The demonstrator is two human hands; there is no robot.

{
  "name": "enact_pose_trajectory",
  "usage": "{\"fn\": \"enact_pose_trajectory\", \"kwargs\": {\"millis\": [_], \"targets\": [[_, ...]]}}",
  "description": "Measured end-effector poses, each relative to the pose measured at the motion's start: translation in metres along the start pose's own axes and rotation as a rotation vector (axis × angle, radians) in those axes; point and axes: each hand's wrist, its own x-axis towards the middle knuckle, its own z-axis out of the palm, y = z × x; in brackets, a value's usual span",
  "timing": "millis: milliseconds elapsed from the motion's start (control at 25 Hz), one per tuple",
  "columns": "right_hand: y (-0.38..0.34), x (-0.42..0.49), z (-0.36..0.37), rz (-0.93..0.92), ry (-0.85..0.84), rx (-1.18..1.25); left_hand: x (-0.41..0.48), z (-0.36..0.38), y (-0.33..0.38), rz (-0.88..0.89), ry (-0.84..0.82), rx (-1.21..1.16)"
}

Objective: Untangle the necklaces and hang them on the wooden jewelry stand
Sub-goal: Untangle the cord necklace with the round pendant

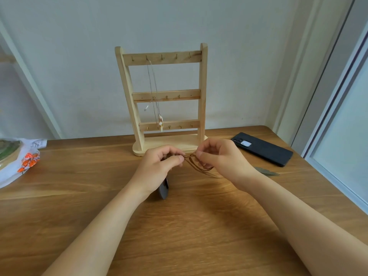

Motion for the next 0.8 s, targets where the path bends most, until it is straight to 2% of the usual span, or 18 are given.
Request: {"fn": "enact_pose_trajectory", "kwargs": {"millis": [80,160,320,440,560,680,800], "targets": [[0.000,0.002,-0.002,0.114,0.028,0.193,0.001,0.000,-0.001,-0.027,0.018,-0.007],[0.001,0.004,-0.002,0.130,0.028,0.234,0.002,0.000,0.000,-0.033,0.026,-0.010],[0.000,0.000,0.001,0.067,-0.020,0.122,0.002,-0.001,-0.001,-0.021,0.032,-0.010],[0.002,-0.002,0.001,0.007,0.006,-0.005,0.001,0.000,-0.001,-0.013,0.020,-0.010],[0.004,0.000,-0.001,0.039,0.013,0.104,0.002,-0.001,-0.001,-0.035,0.063,-0.012],[0.004,0.003,-0.007,0.122,-0.165,0.382,0.005,-0.001,-0.004,-0.084,0.076,0.003],[-0.003,0.001,-0.009,0.189,-0.313,0.418,0.006,-0.001,-0.006,-0.110,0.118,0.041]]}}
